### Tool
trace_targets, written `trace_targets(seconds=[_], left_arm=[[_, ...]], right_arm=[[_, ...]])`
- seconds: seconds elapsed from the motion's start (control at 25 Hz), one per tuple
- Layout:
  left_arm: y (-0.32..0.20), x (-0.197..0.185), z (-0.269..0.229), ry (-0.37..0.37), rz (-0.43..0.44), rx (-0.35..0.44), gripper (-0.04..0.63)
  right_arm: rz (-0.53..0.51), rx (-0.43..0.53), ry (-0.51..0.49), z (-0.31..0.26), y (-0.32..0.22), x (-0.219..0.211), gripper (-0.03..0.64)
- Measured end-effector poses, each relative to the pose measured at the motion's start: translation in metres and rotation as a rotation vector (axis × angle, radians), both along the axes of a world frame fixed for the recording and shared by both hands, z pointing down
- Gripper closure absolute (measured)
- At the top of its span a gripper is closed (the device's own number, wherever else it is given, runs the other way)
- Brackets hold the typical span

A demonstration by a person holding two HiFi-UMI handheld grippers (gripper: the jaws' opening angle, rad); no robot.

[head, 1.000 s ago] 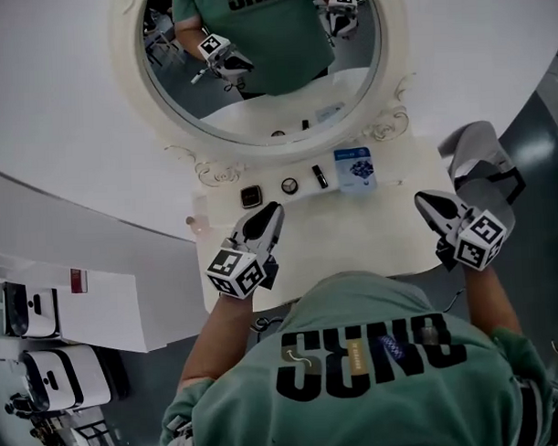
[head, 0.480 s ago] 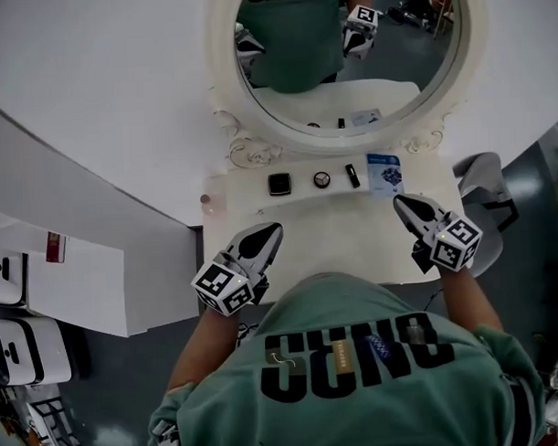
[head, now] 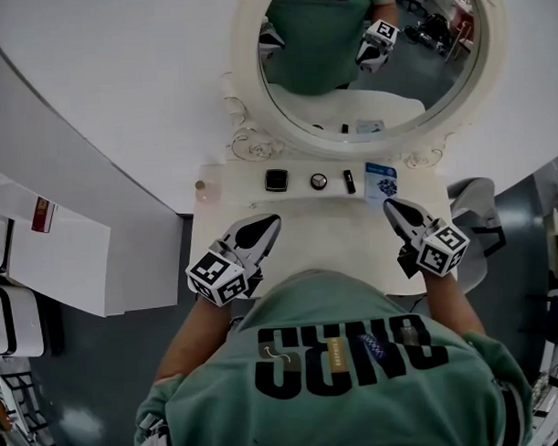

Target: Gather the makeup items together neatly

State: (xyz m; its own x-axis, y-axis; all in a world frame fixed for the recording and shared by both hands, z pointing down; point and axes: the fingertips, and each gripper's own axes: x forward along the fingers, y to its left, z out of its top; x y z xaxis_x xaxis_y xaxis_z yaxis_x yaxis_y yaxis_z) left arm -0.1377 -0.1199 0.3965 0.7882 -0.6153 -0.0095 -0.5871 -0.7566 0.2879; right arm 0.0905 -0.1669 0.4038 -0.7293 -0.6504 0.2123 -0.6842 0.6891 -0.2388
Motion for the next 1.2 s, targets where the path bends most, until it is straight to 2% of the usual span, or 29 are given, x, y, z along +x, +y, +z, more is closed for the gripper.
trace_targets(seconds=[0.24, 0.48, 1.2], left_arm=[[-0.001, 0.006, -0.003, 0.005, -0.008, 0.003, 0.588], [-0.003, 0.011, -0.004, -0.002, -0.004, 0.0, 0.588], [-0.001, 0.011, 0.0, -0.011, 0.001, -0.007, 0.588]], right_arm=[[0.005, 0.005, -0.014, -0.004, -0.001, 0.011, 0.623], [0.016, 0.016, 0.038, -0.003, -0.002, 0.014, 0.623], [0.004, 0.004, 0.052, 0.002, -0.003, 0.014, 0.624]])
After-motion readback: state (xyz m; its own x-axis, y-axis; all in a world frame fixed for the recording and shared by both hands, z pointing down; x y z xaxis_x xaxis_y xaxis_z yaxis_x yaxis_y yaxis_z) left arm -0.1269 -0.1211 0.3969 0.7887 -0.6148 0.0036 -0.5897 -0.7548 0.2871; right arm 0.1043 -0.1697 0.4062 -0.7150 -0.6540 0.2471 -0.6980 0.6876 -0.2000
